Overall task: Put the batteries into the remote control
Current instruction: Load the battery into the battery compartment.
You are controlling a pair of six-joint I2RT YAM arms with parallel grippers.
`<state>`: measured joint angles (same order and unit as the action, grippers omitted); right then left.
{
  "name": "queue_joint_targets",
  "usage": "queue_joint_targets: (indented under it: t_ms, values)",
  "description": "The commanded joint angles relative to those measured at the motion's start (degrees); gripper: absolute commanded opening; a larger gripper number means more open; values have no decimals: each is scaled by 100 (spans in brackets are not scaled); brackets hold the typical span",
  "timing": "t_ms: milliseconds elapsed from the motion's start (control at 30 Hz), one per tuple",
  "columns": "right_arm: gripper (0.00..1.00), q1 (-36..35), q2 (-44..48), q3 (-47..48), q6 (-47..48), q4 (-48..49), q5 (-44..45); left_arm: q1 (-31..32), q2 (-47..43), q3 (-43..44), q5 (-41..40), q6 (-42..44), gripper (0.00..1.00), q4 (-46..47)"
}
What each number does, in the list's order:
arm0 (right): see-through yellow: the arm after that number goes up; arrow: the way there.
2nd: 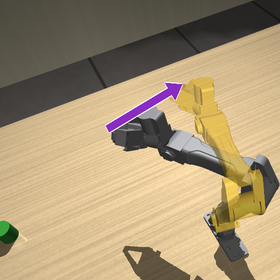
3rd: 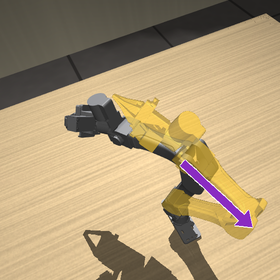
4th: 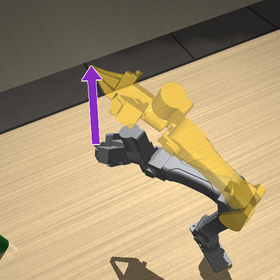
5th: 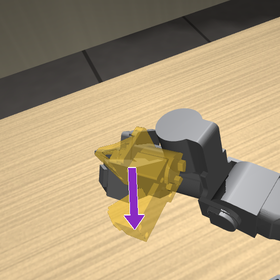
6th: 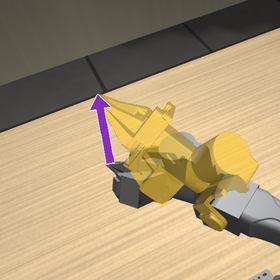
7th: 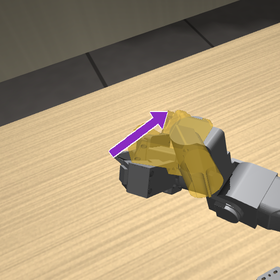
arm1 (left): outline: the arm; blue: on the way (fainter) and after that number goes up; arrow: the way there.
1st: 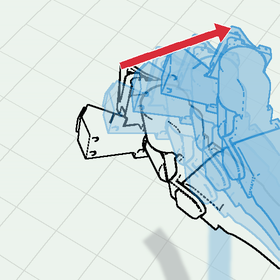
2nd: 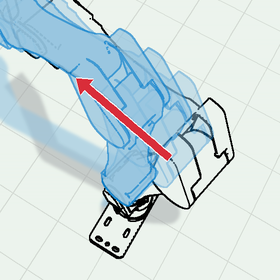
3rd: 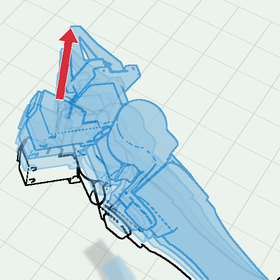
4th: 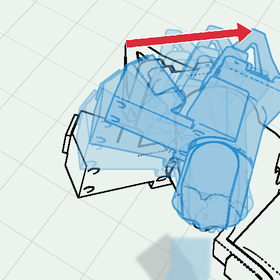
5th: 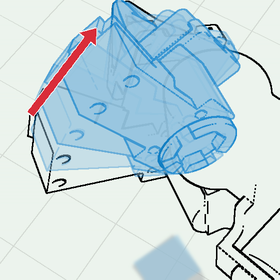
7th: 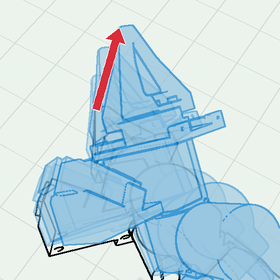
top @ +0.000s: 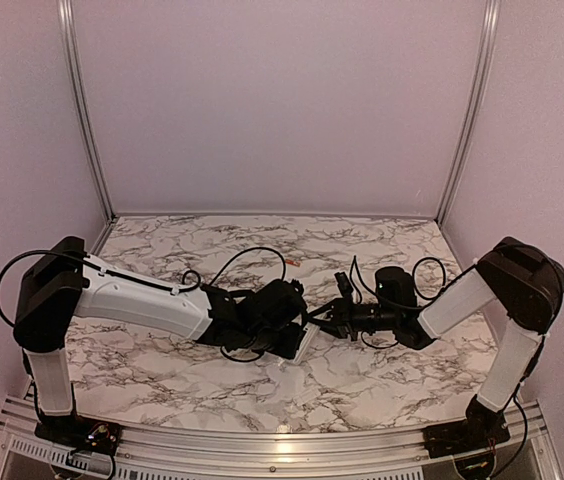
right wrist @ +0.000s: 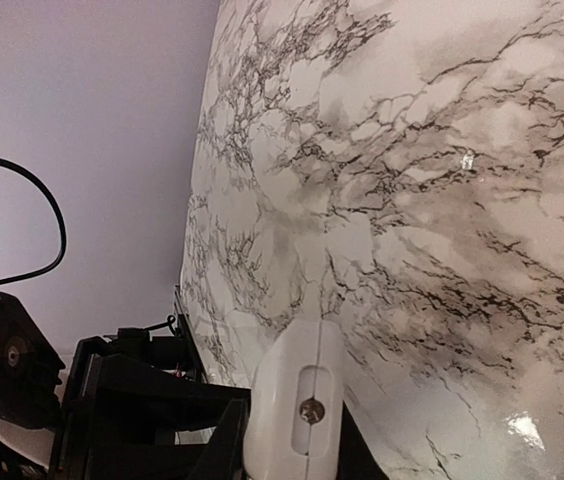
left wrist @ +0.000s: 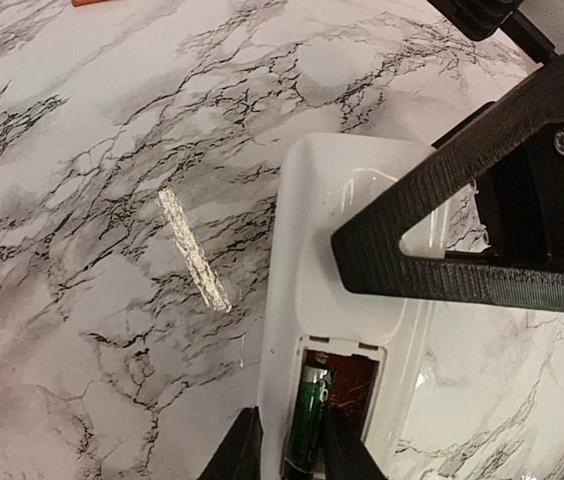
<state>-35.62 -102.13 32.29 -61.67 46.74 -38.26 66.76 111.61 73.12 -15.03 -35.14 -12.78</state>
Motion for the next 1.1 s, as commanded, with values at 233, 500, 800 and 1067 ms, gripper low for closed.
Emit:
queue_joint_targets:
  t_ms: [233,500,800,1067]
  values:
    - [0,-15,-92,18,4,278,-602,-137,-307,-80,-249,254,31,-516]
    - [0,-7,-125,14,27,284,-631,-137,-368,-102,164,360,38,-317]
    - [0,20,-185,22,62,283,-706,-146,-720,-276,563,641,48,-11]
    - [0,28,-196,39,98,283,-858,-181,-1531,-769,736,1425,62,488]
